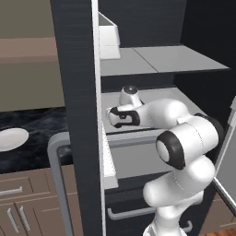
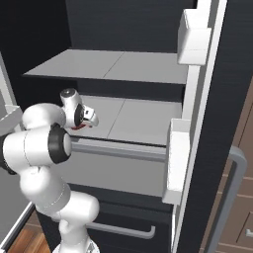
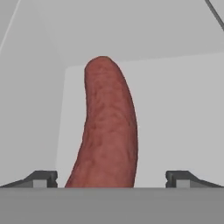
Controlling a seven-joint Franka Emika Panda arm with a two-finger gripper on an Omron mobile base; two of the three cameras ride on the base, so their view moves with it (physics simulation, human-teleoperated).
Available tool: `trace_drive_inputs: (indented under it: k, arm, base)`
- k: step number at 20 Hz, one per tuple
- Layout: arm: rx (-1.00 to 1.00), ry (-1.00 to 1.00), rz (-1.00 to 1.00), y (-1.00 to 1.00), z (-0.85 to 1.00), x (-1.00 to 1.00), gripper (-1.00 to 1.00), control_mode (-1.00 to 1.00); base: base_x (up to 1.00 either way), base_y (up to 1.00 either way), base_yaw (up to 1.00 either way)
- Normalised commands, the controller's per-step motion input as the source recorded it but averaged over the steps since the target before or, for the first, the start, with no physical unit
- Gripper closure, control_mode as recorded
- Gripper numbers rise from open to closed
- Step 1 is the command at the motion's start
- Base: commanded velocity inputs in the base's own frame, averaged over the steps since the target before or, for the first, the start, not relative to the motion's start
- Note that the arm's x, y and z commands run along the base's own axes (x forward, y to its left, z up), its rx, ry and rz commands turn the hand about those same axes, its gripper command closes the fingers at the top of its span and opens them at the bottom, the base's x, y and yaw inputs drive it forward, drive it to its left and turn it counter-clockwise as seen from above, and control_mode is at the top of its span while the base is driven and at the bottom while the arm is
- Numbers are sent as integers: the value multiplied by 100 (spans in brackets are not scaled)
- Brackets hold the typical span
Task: Move the hot dog bun to the plate on the dining table and place the condiment next to that plate. Then navigate to the fridge and take the sausage and place it on the plate as well.
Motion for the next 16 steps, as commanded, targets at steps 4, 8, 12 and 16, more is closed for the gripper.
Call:
trace_drive_inputs:
  k: [4, 8, 12, 16]
  arm:
    - [-1, 1, 0, 1, -38, 3, 100, -100]
    - [0, -4, 0, -2, -27, -17, 100, -100]
    - [9, -32, 0, -37, -4, -84, 100, -100]
    - [8, -22, 0, -50, 23, -84, 100, -100]
  base:
    - [0, 0, 0]
    - [0, 0, 0]
    - [0, 0, 0]
    - [0, 0, 0]
